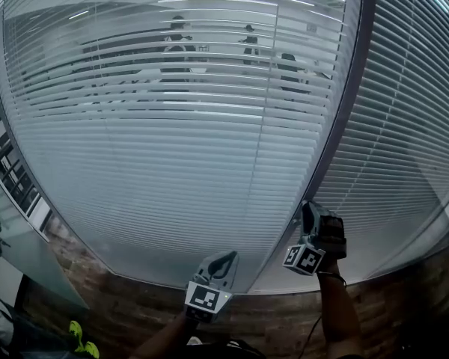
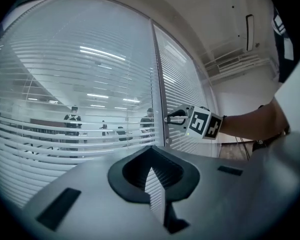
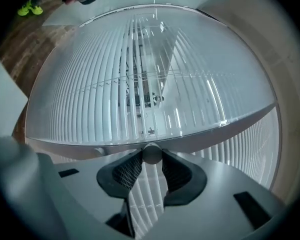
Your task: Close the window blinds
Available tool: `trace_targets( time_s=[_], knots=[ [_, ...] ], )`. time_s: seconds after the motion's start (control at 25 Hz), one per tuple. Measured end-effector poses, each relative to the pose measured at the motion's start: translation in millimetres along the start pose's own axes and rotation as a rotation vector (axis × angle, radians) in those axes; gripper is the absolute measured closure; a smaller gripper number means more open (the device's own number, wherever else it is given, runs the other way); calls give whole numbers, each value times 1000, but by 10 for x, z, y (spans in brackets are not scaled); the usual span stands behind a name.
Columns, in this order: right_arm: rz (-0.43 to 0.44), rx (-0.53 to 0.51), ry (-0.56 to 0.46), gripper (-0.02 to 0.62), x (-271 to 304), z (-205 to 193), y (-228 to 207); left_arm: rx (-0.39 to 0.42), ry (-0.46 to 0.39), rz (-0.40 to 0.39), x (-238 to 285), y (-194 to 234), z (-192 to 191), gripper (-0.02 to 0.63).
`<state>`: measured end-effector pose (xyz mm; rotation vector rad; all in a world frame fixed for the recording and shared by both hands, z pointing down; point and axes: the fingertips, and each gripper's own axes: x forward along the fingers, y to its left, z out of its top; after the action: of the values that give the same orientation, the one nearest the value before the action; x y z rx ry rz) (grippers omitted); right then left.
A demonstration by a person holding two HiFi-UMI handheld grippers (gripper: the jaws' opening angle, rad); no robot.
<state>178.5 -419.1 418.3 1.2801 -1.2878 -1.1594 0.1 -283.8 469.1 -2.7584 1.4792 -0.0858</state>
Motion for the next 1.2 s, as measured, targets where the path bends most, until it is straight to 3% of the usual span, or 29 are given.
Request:
trace_targets(
  time_s=[0.08, 0.2, 0.4, 0.52, 0.76, 1.2],
  knots=[
    [9, 100, 15, 476, -13, -13, -12, 1, -1, 0, -13, 10, -5, 606],
    [35, 345, -16, 471, -63, 15, -75, -10, 4, 5, -23, 52, -33, 606],
    [111, 976, -86, 466, -81, -15, -188, -23, 6, 0, -18, 53, -49, 606],
    [120, 1216, -61, 466, -77, -60, -157, -22, 6, -9, -80, 23, -77, 606],
    [97, 1411, -26, 466, 41, -143, -28, -21, 9, -11, -31, 18, -208, 606],
    [114, 1439, -31, 469, 125, -183, 82, -27, 31, -70, -51, -200, -328, 606]
  ],
)
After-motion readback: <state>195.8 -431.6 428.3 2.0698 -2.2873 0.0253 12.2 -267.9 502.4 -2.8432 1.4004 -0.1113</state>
